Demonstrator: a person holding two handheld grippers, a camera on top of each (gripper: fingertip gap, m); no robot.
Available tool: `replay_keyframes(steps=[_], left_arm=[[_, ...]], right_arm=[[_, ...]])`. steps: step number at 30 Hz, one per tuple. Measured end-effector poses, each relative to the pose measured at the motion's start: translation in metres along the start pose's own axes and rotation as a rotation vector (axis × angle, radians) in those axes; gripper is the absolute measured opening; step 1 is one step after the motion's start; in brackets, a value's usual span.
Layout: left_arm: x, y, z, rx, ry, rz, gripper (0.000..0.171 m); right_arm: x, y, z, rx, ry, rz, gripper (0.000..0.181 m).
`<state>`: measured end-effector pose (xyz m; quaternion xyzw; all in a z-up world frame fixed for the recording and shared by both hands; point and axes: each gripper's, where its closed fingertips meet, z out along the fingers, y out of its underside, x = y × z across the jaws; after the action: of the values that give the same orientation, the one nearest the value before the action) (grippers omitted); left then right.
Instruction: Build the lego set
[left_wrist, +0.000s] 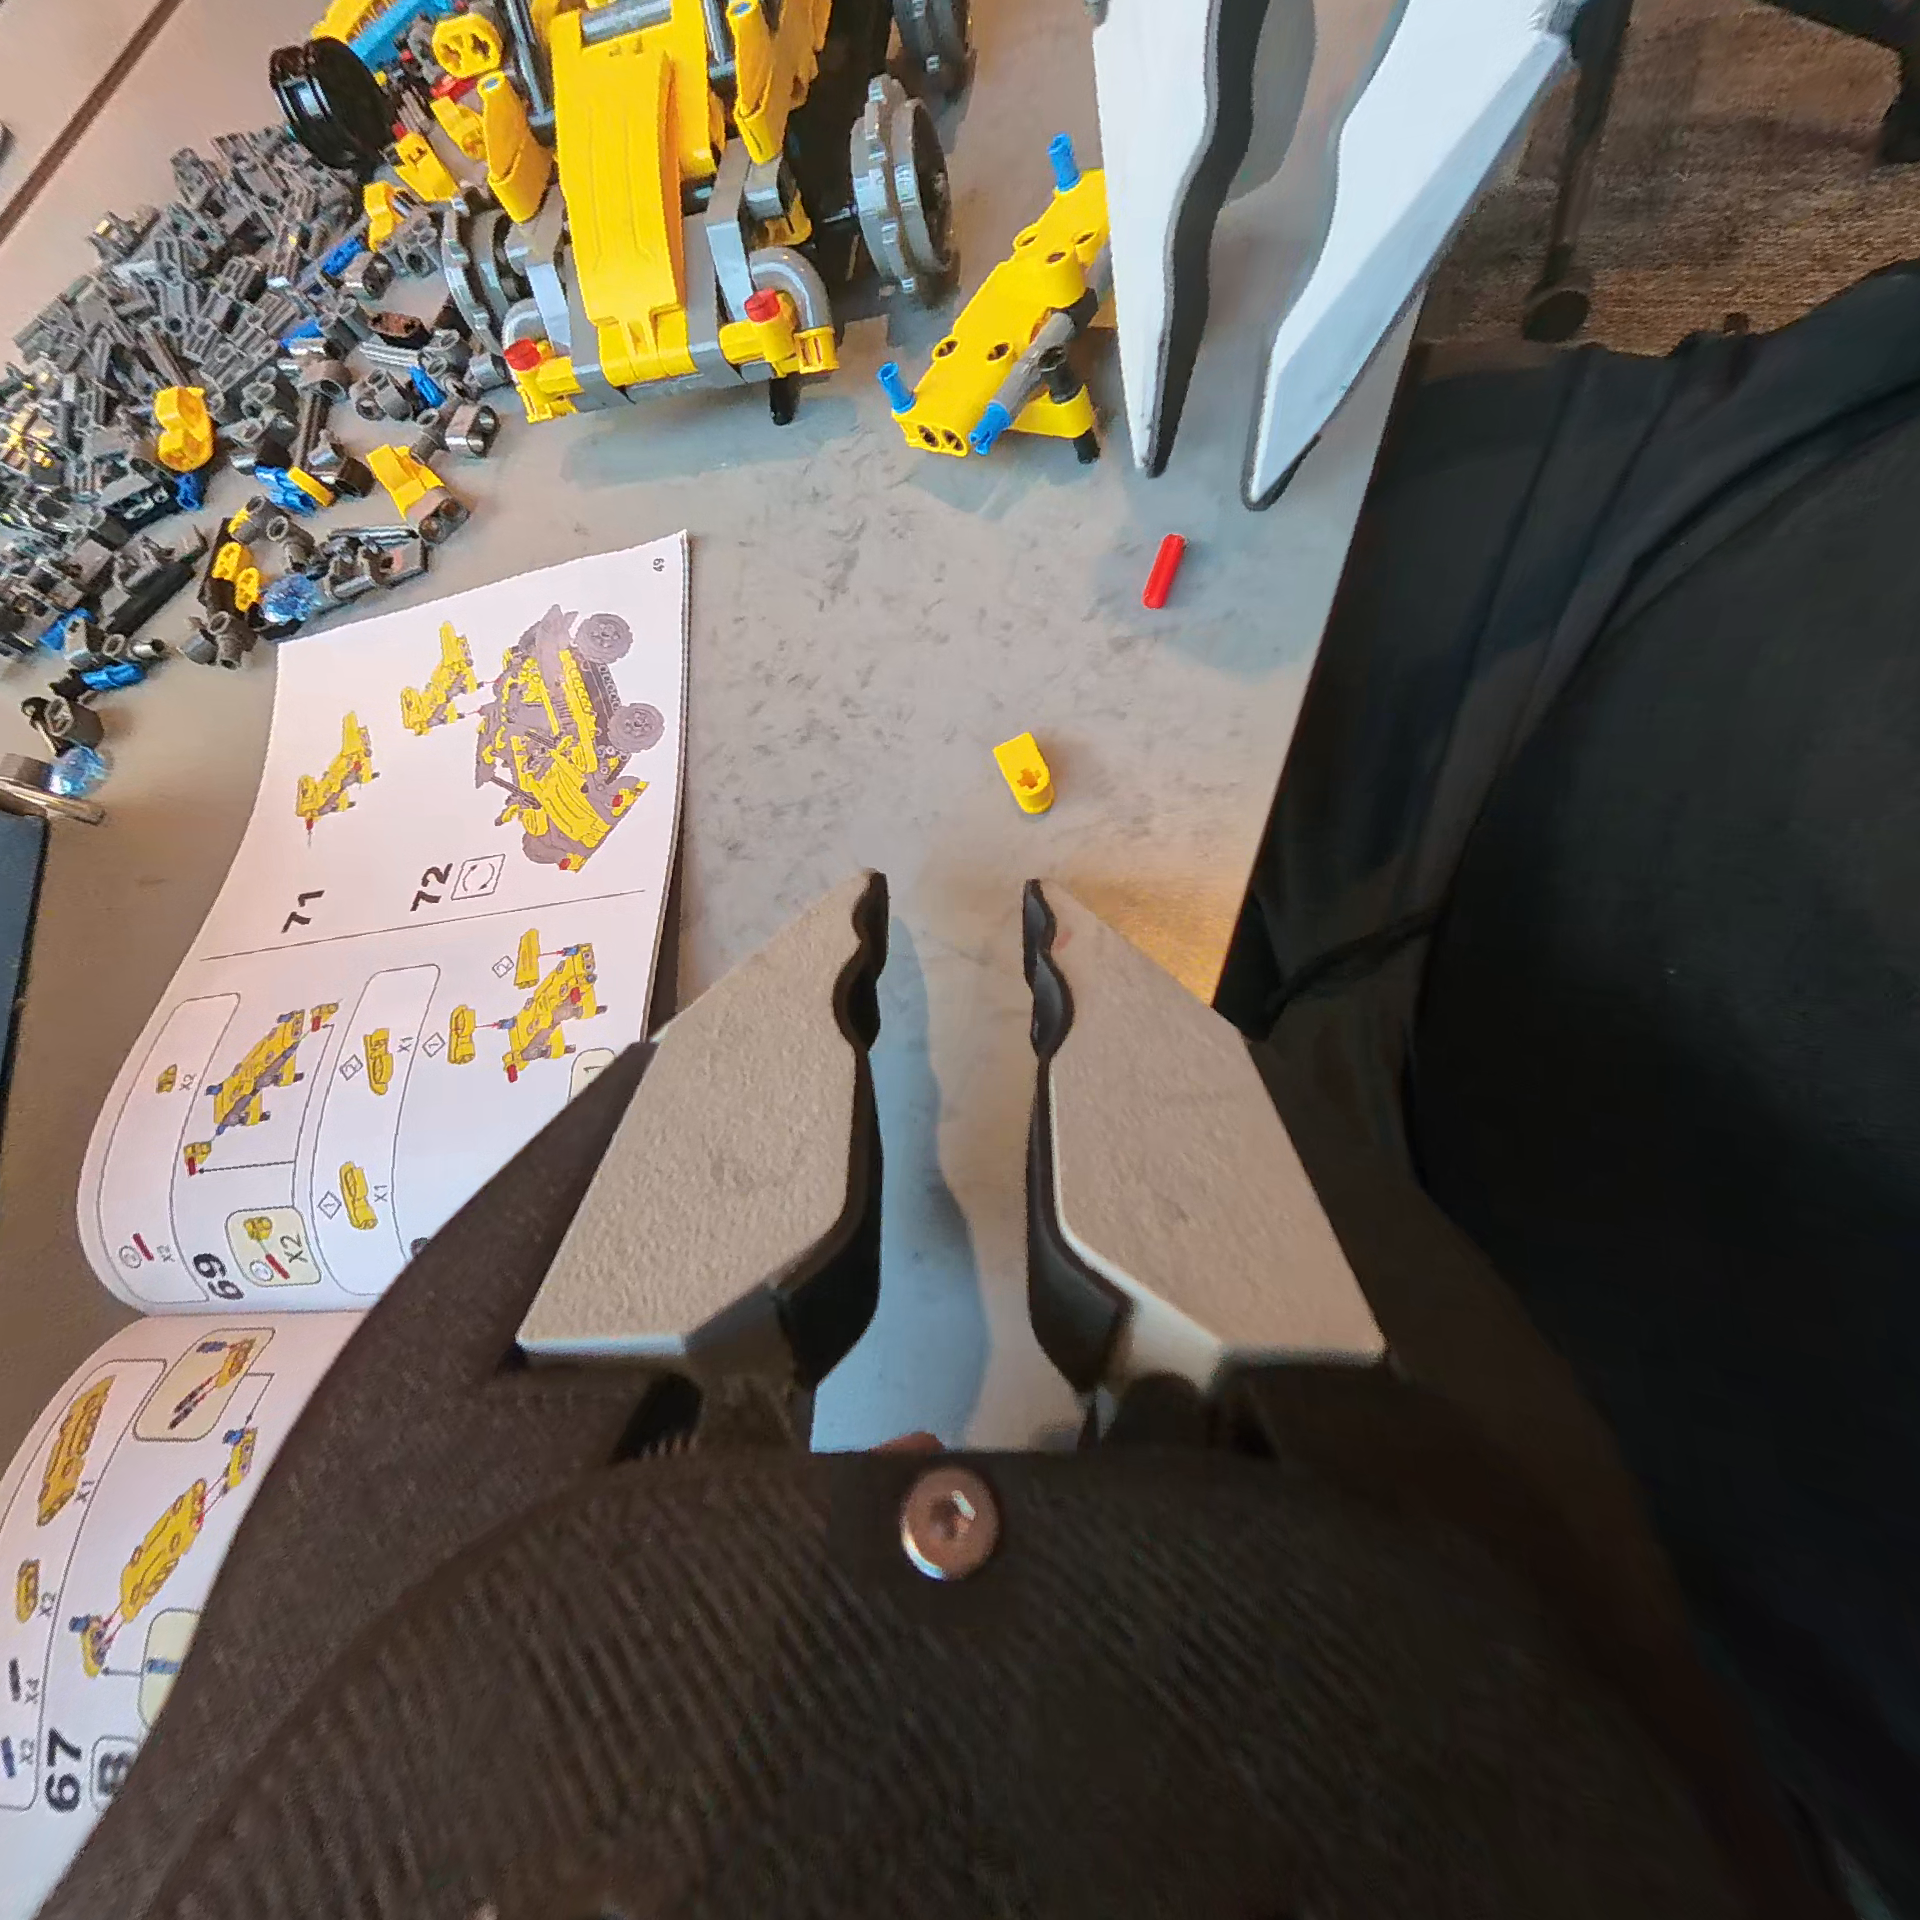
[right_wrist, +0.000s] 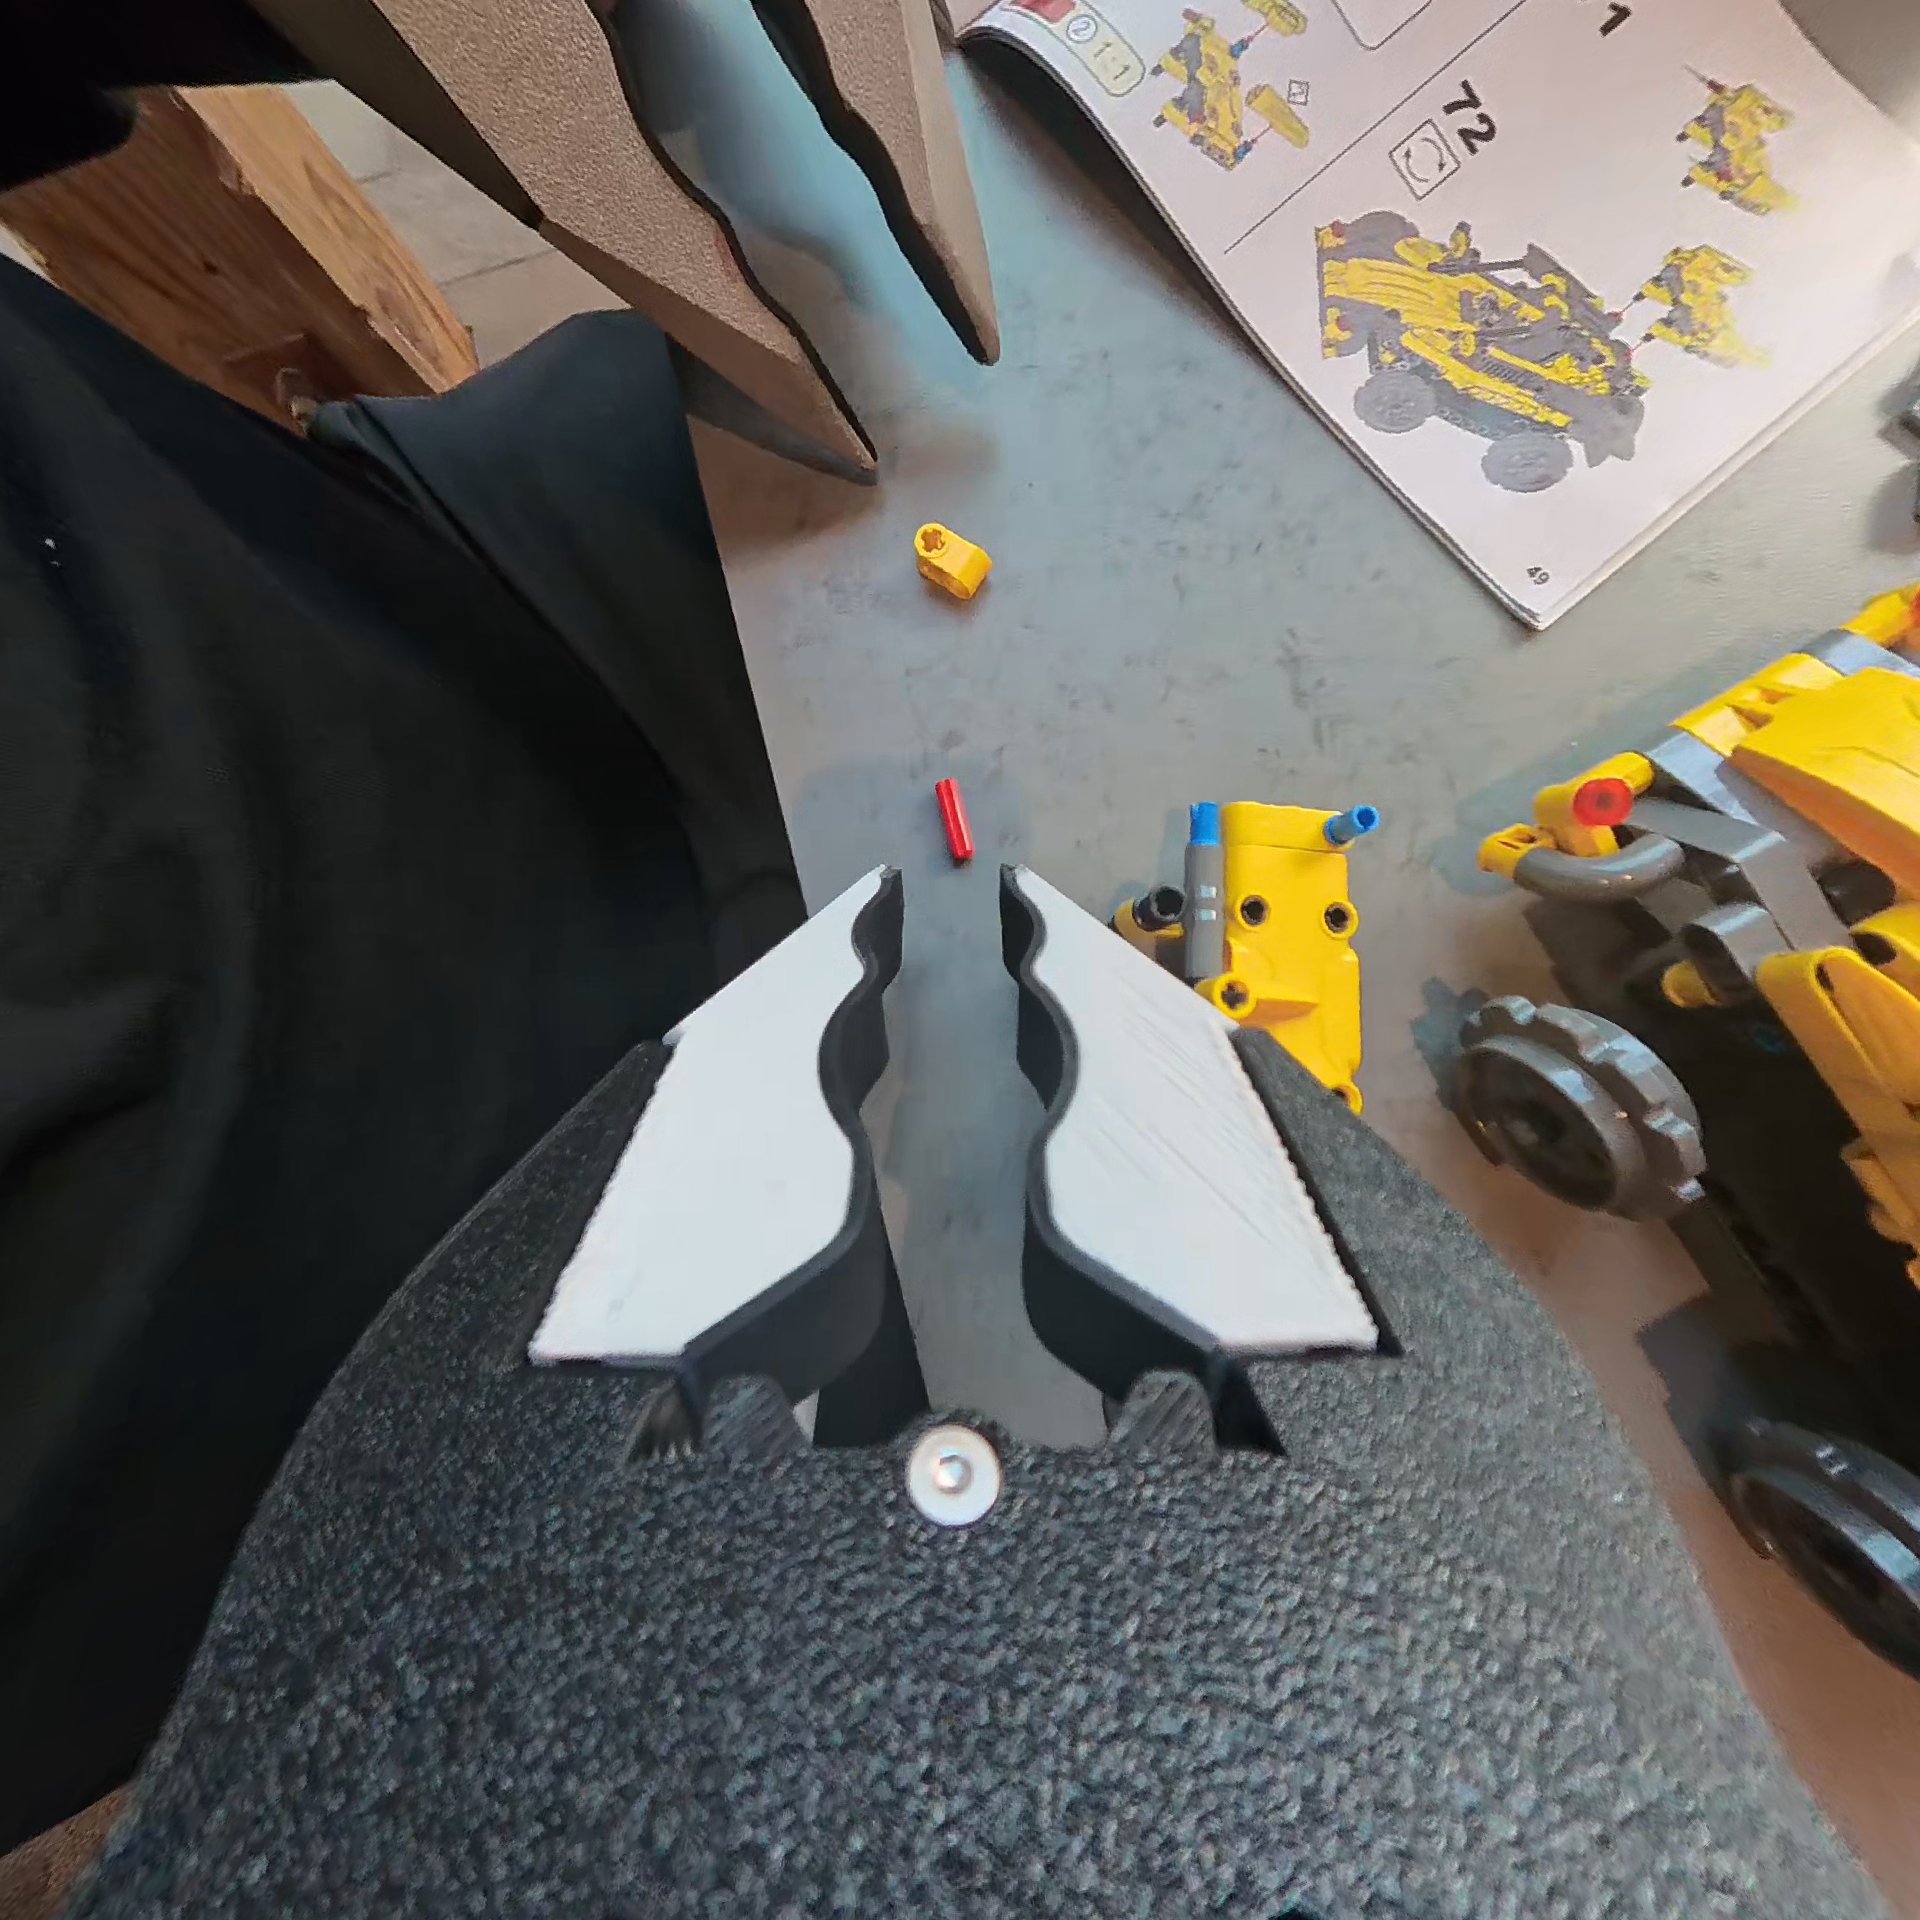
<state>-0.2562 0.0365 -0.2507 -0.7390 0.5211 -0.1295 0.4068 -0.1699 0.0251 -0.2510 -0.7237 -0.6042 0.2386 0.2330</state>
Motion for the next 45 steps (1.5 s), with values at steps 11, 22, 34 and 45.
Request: replay_keyframes(steps=[11,22,34,45], left_arm=[[0.002,0.002,0.001,-0.014,0.012,0.004,0.023],[0.003,0.002,0.002,-0.016,0.006,0.021,0.021],[0.003,0.002,0.002,-0.016,0.006,0.025,0.02],[0.018,-0.012,0.015,-0.005,0.073,-0.057,0.02]], right_arm=[[0.0,0.005,0.008,-0.024,0.0,-0.003,0.016],[-0.007,0.003,0.01,-0.004,-0.02,0.009,0.003],[-0.008,0.003,0.009,0.008,-0.005,0.015,0.0],[-0.009,-0.004,0.008,0.045,-0.01,0.015,0.005]])
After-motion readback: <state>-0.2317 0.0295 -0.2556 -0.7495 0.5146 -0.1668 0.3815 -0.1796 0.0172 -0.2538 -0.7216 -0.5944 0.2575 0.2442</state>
